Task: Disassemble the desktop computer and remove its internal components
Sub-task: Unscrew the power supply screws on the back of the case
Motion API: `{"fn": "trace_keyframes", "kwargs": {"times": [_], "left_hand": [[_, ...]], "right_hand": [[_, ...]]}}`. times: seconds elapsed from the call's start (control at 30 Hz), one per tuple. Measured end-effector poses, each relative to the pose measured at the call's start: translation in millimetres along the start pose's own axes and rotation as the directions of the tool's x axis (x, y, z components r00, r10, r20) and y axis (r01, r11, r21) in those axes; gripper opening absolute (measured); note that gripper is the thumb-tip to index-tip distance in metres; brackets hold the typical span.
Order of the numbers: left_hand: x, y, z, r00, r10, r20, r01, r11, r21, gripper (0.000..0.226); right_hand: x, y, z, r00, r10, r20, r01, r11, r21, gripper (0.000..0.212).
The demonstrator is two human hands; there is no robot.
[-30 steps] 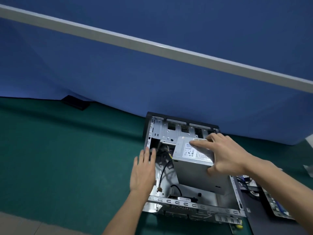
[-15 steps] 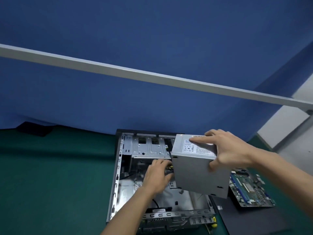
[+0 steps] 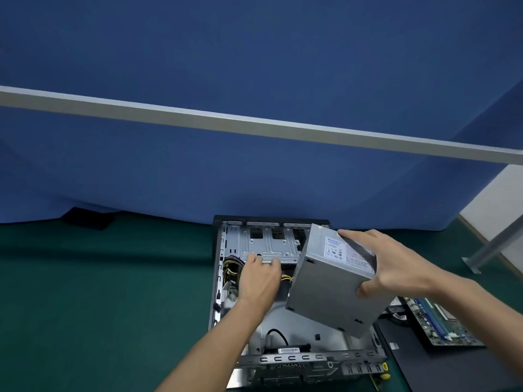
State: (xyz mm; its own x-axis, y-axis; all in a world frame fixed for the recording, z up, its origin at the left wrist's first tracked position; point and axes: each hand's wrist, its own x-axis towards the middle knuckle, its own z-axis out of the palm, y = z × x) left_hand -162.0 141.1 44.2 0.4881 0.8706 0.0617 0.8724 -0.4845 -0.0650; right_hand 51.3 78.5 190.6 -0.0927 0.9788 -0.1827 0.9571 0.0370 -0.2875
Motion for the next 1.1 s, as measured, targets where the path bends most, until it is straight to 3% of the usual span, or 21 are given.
{"fn": "trace_keyframes", "kwargs": {"times": [0.13, 0.23, 0.33, 0.43, 0.5, 0.63, 0.77, 0.87, 0.97, 1.03, 1.1], "left_hand": [[-1.2, -9.6, -2.2, 0.988, -0.148, 0.034, 0.148, 0.989, 0.003, 0.049], [-1.1, -6.5, -4.9, 0.975, -0.201, 0.097, 0.194, 0.978, 0.075, 0.028], [-0.3, 1.5, -19.0, 0.994, -0.079, 0.080, 0.064, 0.983, 0.172, 0.016], [6.1, 8.1, -42.4, 0.991, 0.130, 0.009, -0.130, 0.977, 0.167, 0.015], [15.1, 18.5, -52.9, 0.993, 0.117, 0.008, -0.117, 0.991, 0.065, 0.013], [24.7, 29.4, -69.8, 0.983, -0.001, 0.182, 0.007, 0.999, -0.032, 0.026], [29.5, 6.8, -95.2, 0.905, -0.018, 0.425, 0.173, 0.929, -0.328, 0.014], [33.1, 4.1, -97.5, 0.898, -0.060, 0.435, 0.330, 0.745, -0.579, 0.016], [43.3, 17.7, -96.6, 0.879, -0.168, 0.446, 0.477, 0.325, -0.817, 0.018], [51.1, 30.8, -94.5, 0.837, -0.213, 0.503, 0.521, 0.033, -0.853, 0.017], [58.3, 46.1, -92.2, 0.781, -0.226, 0.583, 0.552, -0.189, -0.812, 0.015]], "right_hand": [[-2.2, -8.8, -1.2, 0.999, -0.033, -0.018, 0.032, 0.998, -0.050, 0.099], [-6.5, -10.0, -8.7, 0.999, -0.040, -0.022, 0.039, 0.999, -0.021, 0.094], [-7.3, -8.4, -14.7, 0.998, -0.017, -0.057, 0.021, 0.997, 0.072, 0.098], [-8.3, -4.7, -15.5, 0.997, 0.004, -0.076, -0.004, 1.000, -0.005, 0.105], [-11.7, 0.4, -12.8, 0.996, 0.035, -0.084, -0.040, 0.998, -0.056, 0.110], [-17.6, 9.2, -9.0, 0.981, 0.100, -0.168, -0.110, 0.993, -0.050, 0.113], [-22.1, 16.2, -7.6, 0.978, 0.082, -0.192, -0.109, 0.985, -0.137, 0.111], [-25.3, 23.8, -6.6, 0.970, 0.074, -0.232, -0.105, 0.987, -0.123, 0.109], [-28.5, 34.9, -6.0, 0.956, 0.038, -0.291, -0.086, 0.984, -0.156, 0.106], [-29.8, 46.0, -7.7, 0.948, -0.014, -0.317, -0.057, 0.975, -0.213, 0.102], [-30.8, 61.4, -10.0, 0.937, -0.079, -0.339, -0.011, 0.967, -0.254, 0.097]]}}
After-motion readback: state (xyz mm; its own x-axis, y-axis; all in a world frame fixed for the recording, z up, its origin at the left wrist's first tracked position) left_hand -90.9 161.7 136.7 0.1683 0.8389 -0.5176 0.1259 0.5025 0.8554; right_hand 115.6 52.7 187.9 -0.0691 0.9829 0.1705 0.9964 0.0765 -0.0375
